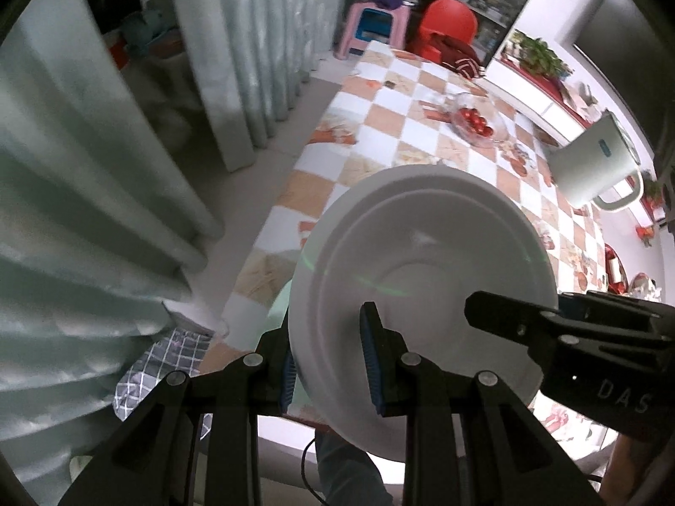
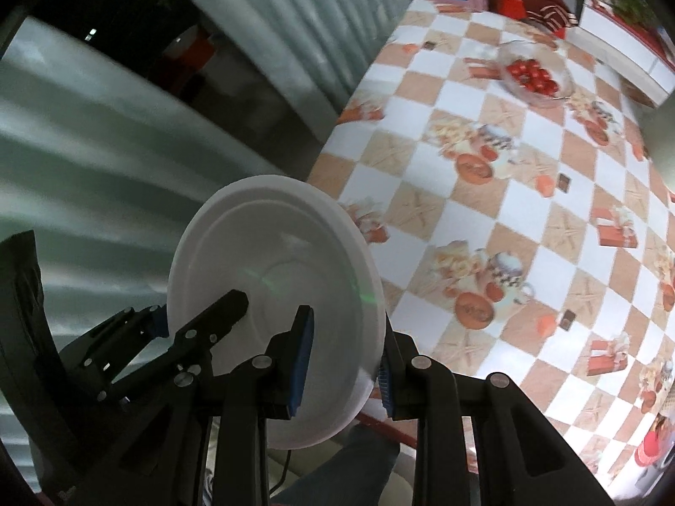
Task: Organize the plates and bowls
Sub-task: 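Carry the plate stack with both grippers over the mint-green square plate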
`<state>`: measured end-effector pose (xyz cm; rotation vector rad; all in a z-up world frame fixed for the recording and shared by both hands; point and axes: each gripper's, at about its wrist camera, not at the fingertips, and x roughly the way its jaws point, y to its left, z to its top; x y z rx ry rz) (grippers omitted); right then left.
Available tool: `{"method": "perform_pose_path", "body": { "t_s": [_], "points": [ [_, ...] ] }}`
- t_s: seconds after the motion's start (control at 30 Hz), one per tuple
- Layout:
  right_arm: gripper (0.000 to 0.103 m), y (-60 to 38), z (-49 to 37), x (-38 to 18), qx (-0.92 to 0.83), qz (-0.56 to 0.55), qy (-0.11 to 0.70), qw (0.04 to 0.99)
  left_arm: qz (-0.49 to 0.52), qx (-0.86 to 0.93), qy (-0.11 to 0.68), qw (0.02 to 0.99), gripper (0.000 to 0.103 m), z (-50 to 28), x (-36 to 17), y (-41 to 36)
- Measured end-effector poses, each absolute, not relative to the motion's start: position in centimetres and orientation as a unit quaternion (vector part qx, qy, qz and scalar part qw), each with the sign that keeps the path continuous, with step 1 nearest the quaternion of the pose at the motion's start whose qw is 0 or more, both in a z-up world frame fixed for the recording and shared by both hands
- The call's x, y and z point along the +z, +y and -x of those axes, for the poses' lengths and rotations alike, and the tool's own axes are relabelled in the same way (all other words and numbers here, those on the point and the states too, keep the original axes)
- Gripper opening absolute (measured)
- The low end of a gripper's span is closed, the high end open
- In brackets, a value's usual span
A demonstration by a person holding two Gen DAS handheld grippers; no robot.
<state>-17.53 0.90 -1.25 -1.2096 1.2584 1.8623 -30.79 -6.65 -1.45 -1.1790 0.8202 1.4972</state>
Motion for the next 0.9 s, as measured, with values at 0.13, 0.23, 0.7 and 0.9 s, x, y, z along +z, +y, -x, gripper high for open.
{"method": "perform_pose_path", "body": {
  "t_s": [0.13, 0.23, 0.7, 0.9],
  "points": [
    [0.03, -0.3, 19.2, -1.8, 0.703, 0.466, 0.461, 0.277, 0.492, 0.628, 0.34, 0.499, 0.024, 32.2, -2.1, -8.5],
    [0.03, -0.8, 20.0, -2.4, 0.702, 0.472, 0.462, 0.266, 0.496, 0.629, 0.338, 0.494, 0.022, 32.9, -2.5, -9.5],
    [0.03, -2.3, 22.5, -5.9, 0.687, 0.507, 0.461, 0.243, 0.515, 0.627, 0.353, 0.466, 0.022, 34.6, -5.6, -10.9],
    [0.03, -2.0, 22.5, -8.1, 0.673, 0.522, 0.462, 0.248, 0.515, 0.619, 0.369, 0.464, 0.022, 34.3, -7.5, -9.8]
  ]
}}
